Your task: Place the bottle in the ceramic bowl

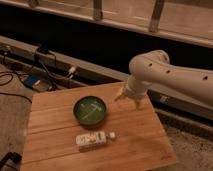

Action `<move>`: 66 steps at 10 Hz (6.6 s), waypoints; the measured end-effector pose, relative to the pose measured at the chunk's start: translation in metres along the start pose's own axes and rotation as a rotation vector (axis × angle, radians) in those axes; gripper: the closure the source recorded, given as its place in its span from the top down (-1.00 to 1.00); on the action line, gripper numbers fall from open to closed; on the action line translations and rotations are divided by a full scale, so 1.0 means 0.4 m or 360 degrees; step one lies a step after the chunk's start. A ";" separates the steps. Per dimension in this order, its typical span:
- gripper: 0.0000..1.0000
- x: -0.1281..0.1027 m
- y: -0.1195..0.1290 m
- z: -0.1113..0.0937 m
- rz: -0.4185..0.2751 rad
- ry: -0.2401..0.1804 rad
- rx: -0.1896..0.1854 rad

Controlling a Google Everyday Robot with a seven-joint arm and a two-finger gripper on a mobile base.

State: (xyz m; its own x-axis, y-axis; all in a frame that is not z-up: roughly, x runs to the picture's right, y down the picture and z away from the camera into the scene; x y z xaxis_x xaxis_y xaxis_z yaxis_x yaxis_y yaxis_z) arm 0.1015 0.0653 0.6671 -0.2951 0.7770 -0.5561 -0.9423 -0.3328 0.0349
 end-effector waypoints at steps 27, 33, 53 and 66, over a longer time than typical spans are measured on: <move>0.30 0.146 0.189 -0.017 -0.1951 0.0179 0.0400; 0.30 0.395 0.360 0.023 -0.2531 0.0193 0.0364; 0.30 0.387 0.316 0.310 -0.2931 0.0296 0.0120; 0.30 0.430 0.219 0.466 -0.2968 0.0373 0.0038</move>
State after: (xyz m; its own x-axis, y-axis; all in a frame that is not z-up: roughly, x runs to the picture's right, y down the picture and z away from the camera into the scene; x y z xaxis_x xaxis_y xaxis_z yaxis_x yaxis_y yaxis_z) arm -0.0612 0.2695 0.7292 0.9997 0.0053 0.0237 0.0117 0.7509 -0.6604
